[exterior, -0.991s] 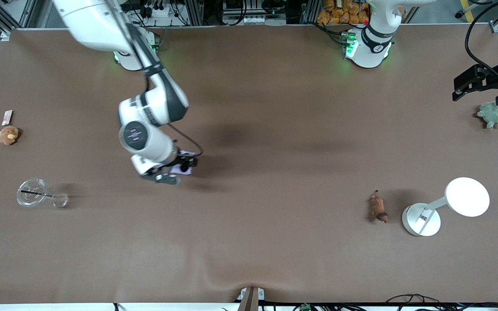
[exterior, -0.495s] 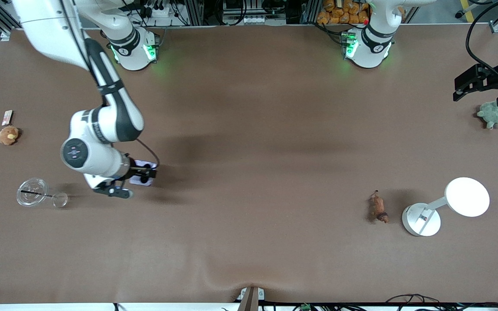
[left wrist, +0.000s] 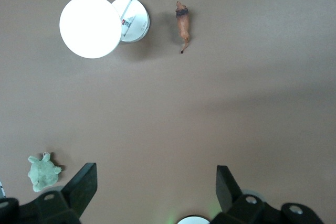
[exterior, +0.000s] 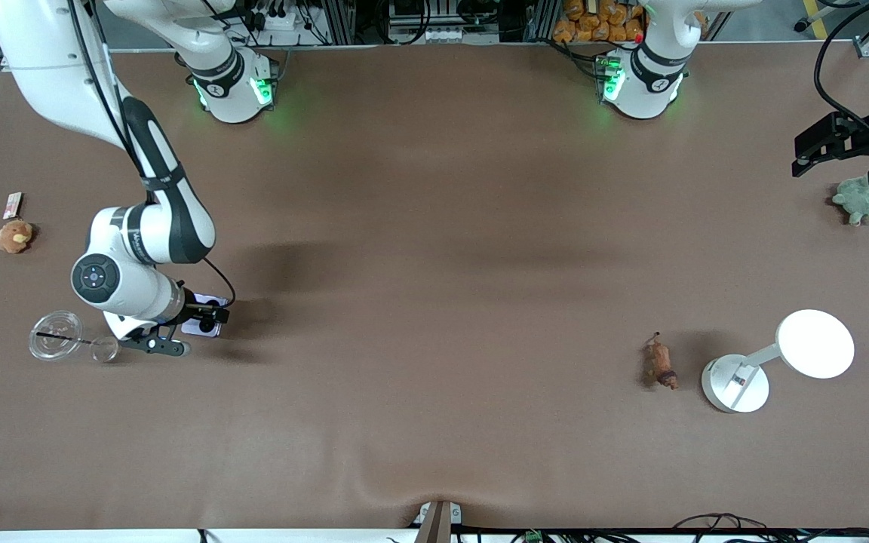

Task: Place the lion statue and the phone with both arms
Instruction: 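Lift the white phone with the right gripper toward the glass cup, then lower the phone beside the glass cup and open the right gripper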

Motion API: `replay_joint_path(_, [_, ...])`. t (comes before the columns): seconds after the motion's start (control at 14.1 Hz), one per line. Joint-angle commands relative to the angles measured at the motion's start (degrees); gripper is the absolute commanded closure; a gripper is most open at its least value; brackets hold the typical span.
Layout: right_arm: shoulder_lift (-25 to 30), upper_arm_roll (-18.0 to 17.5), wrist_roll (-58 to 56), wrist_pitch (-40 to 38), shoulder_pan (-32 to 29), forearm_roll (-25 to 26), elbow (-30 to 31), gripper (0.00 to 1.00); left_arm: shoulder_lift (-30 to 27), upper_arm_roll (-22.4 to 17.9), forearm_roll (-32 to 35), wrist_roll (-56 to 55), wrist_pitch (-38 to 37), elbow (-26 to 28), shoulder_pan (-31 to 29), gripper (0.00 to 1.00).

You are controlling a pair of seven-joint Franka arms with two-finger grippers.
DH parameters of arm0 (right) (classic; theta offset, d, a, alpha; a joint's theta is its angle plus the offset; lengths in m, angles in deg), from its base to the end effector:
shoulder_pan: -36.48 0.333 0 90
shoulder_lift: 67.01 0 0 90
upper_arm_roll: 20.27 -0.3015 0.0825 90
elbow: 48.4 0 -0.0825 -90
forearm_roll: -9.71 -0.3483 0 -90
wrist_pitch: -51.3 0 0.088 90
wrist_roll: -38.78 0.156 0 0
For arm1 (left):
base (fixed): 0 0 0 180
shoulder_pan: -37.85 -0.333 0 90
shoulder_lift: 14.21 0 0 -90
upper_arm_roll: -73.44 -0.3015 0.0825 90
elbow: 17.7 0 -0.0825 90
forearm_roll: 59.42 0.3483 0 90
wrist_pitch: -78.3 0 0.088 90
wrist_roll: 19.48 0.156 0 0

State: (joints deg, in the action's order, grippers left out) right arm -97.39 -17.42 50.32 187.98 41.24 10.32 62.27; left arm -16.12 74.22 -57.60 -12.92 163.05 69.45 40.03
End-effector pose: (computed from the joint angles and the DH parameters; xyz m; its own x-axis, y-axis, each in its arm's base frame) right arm 0.5824 0.0189 0.1705 0.9856 -0.1548 -0.0680 -0.1518 -0.9873 0.0464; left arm 0.4989 -0.0207 0.5915 0.9866 -0.1625 -0.0121 -0.1628 -0.9862 -0.0309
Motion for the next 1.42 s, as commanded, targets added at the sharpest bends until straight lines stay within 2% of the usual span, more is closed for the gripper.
replay_joint_path(0.0, [-1.0,-1.3,-6.1,3.1,-4.7,1.5,-0.2,1.0,-0.4,0.2,-1.1,1.4,0.2,-0.1,-0.8,0.0])
replay_joint_path(0.28, [-2.8,-1.3,-10.7,6.7,-7.2,1.5,-0.5,1.0,-0.4,0.2,-1.1,1.4,0.2,-0.1,-0.9,0.0])
replay_joint_path(0.57, [-4.6,-1.3,-10.7,8.4,-7.2,1.4,-1.5,1.0,-0.4,0.1,-1.1,1.4,0.2,0.0,-0.9,0.0])
replay_joint_path(0.64, [-4.7,-1.3,-10.7,8.3,-7.0,1.4,-1.7,0.81,-0.4,0.2,-1.1,1.4,0.2,0.0,-0.9,0.0])
replay_joint_path(0.71, [-4.9,-1.3,-10.7,8.3,-6.8,1.4,-2.0,0.12,-0.3,0.1,-1.1,1.4,0.2,0.0,-0.8,0.0])
replay_joint_path(0.78, [-5.2,-1.3,-10.9,8.3,-7.0,1.5,-2.5,0.0,-0.3,0.2,-1.1,1.4,0.2,0.0,-0.8,0.0])
replay_joint_path(1.06, [-4.8,-1.3,-16.6,4.7,-6.9,1.4,-5.5,0.0,-0.3,0.2,-1.1,1.4,0.2,0.0,-0.8,0.0])
replay_joint_path(1.34, [-2.2,-2.1,-16.7,-14.1,-6.4,0.8,-15.7,0.0,-0.3,0.2,-1.1,1.4,0.1,0.0,-0.8,0.0])
